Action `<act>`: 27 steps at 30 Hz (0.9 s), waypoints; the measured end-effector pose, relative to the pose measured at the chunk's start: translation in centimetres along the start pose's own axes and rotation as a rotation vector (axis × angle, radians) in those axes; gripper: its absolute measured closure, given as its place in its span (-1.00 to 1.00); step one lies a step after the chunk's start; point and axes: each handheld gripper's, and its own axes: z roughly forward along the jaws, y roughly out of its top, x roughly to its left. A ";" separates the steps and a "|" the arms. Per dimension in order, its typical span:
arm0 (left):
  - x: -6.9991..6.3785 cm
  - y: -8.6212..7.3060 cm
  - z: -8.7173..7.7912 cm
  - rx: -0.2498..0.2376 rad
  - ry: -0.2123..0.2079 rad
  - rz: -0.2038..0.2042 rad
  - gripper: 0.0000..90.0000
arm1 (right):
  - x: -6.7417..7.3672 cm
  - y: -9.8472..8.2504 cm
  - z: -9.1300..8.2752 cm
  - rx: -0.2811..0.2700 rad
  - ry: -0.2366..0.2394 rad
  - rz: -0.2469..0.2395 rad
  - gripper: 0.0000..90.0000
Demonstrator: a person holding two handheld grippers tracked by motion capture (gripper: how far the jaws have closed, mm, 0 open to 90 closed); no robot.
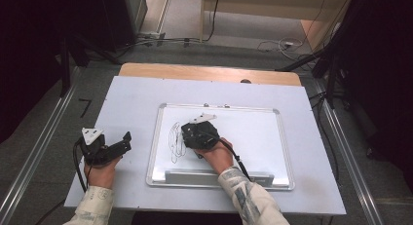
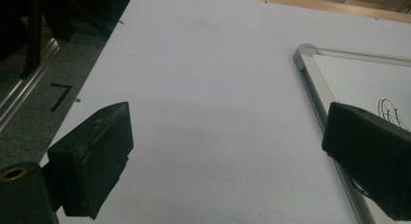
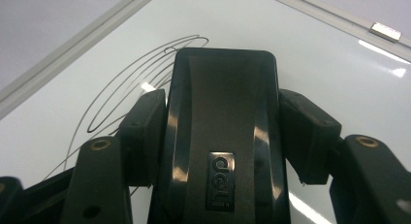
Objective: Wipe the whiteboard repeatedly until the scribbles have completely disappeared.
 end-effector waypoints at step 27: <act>0.0 0.0 0.1 0.001 0.000 0.000 -0.90 | 0.2 0.0 0.2 0.002 0.009 -0.025 -0.14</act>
